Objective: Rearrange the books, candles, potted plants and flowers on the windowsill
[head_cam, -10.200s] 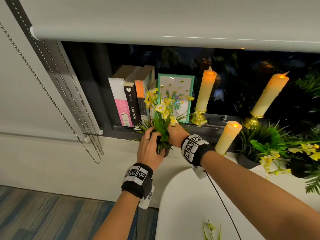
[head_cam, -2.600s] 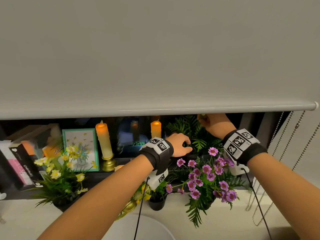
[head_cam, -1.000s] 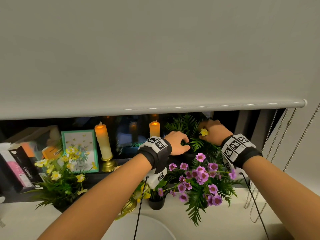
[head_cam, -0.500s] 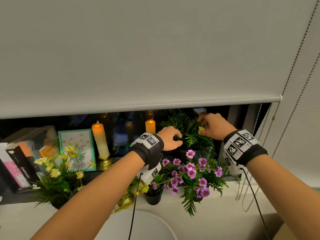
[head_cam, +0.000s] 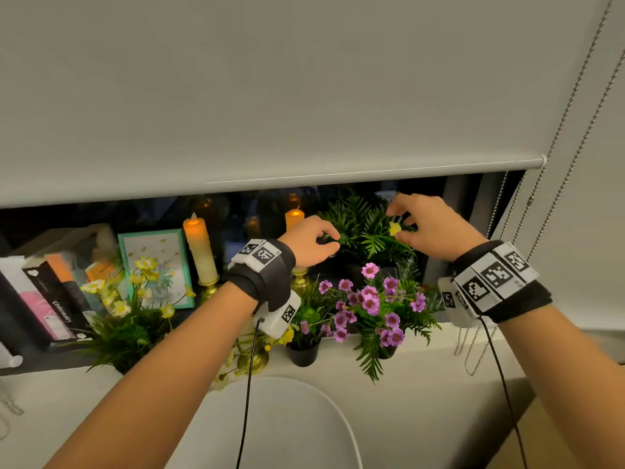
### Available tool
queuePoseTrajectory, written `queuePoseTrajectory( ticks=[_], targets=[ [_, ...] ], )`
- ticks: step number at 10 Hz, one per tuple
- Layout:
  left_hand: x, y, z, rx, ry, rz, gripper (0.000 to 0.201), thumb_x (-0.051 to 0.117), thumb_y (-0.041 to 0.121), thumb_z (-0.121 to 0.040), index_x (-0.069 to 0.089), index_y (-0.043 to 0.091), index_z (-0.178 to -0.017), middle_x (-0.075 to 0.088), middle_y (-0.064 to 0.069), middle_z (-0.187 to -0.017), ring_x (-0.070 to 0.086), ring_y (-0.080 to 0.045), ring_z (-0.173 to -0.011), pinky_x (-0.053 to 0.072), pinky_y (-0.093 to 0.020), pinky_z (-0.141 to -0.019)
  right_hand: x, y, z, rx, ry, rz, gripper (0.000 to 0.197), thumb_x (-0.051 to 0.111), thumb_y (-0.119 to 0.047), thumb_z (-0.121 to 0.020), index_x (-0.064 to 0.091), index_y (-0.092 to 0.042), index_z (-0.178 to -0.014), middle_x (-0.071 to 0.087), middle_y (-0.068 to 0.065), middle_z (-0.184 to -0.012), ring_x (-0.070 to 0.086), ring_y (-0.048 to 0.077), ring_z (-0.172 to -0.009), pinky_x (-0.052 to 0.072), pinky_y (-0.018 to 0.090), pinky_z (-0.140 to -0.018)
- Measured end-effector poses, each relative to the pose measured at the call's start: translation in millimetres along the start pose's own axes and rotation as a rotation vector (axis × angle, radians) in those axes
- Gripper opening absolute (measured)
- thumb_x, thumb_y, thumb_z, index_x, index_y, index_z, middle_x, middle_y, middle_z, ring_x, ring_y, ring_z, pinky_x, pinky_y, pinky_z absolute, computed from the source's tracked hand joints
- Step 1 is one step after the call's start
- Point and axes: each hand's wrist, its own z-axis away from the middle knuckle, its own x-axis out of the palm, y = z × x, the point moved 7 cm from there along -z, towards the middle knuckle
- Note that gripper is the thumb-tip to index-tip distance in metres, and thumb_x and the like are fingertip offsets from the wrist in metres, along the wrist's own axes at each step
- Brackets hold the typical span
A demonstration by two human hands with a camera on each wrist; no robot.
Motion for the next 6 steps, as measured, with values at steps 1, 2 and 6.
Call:
queuePoseTrajectory(
  ticks=[1,2,6],
  targets=[
    [-8.9,0.8,12.1,0.018,0.053,0.017,0.028,0.055,0.028,-0.093,0.062,0.017,-0.118,0.052,-0.004,-0.129,0.049,-0.019,-0.122,0.038,-0.026,-0.093,0.0,-9.9,19.2,-0.063,-0.087,0.012,0.042,0.064,-0.006,-0.081,0.055,-0.030,-0.115,0.055,0.001,-0.120,0.056,0.019,-0.106,0.051,0.038,-0.088],
    [-20.2,4.4,26.5,0.072,0.136,0.057,0.024,0.057,0.028,-0.092,0.064,0.019,-0.113,0.055,-0.001,-0.121,0.052,-0.015,-0.116,0.039,-0.024,-0.087,19.6,-25.5,44.4,-0.143,-0.313,0.050,0.055,0.069,-0.011,-0.080,0.049,-0.039,-0.122,0.047,-0.006,-0.124,0.048,0.013,-0.113,0.045,0.031,-0.095],
    [-9.6,5.9,60.9,0.094,0.169,0.086,0.021,0.058,0.025,-0.091,0.066,0.016,-0.109,0.057,0.002,-0.111,0.055,-0.013,-0.109,0.044,-0.030,-0.092,57.8,-34.6,61.6,-0.121,-0.251,-0.095,0.055,0.076,-0.024,-0.077,0.052,-0.028,-0.127,0.049,-0.003,-0.123,0.051,0.010,-0.102,0.042,0.017,-0.085]
  ],
)
